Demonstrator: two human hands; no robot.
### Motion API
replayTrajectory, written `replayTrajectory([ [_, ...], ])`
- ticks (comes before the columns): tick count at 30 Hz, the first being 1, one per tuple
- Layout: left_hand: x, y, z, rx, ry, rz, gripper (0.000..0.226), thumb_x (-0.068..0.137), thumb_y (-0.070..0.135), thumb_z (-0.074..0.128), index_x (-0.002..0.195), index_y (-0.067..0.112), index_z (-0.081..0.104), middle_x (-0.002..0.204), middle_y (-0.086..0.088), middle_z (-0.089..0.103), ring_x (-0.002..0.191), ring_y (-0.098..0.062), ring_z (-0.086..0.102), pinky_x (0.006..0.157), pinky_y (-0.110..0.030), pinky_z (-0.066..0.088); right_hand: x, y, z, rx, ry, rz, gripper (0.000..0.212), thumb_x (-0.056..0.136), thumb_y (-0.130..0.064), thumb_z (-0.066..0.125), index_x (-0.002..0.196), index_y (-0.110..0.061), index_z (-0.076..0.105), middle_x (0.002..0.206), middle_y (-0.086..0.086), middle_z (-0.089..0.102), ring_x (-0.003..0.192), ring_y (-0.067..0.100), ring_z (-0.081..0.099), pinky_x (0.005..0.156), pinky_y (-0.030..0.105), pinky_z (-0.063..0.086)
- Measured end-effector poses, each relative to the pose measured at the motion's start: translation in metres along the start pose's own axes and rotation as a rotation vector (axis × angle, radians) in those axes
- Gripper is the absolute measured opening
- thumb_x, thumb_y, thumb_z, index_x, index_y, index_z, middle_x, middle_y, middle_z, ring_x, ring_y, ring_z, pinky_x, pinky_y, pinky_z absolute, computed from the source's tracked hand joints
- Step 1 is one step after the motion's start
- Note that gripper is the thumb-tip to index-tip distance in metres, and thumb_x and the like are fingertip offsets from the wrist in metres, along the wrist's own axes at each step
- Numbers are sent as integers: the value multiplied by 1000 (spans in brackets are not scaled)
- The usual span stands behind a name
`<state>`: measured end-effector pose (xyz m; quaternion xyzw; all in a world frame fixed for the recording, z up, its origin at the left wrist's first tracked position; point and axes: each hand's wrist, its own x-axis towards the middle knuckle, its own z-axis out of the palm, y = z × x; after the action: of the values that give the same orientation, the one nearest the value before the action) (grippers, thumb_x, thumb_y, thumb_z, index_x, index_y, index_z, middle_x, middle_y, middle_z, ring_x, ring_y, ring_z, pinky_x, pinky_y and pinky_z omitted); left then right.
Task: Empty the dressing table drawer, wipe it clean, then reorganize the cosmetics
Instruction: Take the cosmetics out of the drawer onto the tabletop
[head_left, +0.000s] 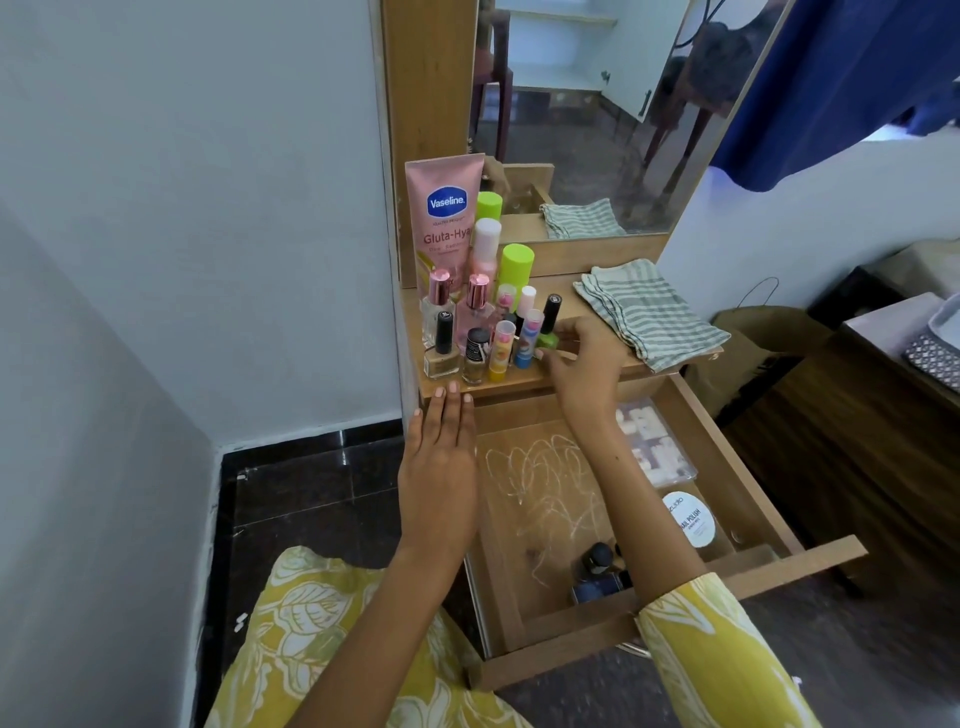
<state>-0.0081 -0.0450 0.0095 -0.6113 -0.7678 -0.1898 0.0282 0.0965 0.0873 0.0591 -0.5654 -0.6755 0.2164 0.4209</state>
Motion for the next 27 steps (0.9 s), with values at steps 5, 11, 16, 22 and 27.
replayTrajectory([
  [5, 0, 0, 1, 17, 10, -4, 54, 101, 16, 32, 147, 12, 4, 156, -5, 0, 144, -18, -5, 112, -33, -12, -16, -2, -13, 35, -96, 29, 48, 79, 9, 66, 125, 2, 53, 116, 13, 61, 106, 20, 60, 92, 28, 52],
  [11, 0, -1, 1, 47, 14, 1, 55, 102, 21, 32, 145, 13, -2, 156, -5, -1, 144, -19, -6, 113, -34, -10, -56, 21, -66, -370, -606, -109, 17, 88, -9, 62, 104, -13, 65, 101, 0, 69, 89, 13, 64, 84, 34, 55],
  [16, -2, -2, 2, 81, -1, 4, 55, 101, 27, 27, 143, 15, -6, 156, -5, -5, 144, -18, -8, 116, -36, -6, -74, 39, -93, -698, -999, -87, 26, 92, -22, 58, 116, -25, 65, 118, -7, 66, 104, 9, 62, 90, 26, 51],
  [22, -2, -1, 0, 89, -8, 10, 53, 101, 27, 25, 146, 14, -1, 156, -5, -3, 144, -19, -7, 117, -37, -5, -93, 48, -88, -876, -1071, -124, 40, 78, -28, 71, 116, -34, 61, 113, -5, 63, 100, 17, 62, 81, 28, 51],
  [27, -2, -1, 0, 117, -13, 10, 54, 101, 28, 25, 145, 14, -4, 156, -5, -4, 144, -19, -8, 115, -37, -8, -94, 54, -77, -928, -953, -268, 27, 83, -26, 64, 109, -32, 62, 105, 0, 66, 93, 20, 64, 70, 28, 49],
])
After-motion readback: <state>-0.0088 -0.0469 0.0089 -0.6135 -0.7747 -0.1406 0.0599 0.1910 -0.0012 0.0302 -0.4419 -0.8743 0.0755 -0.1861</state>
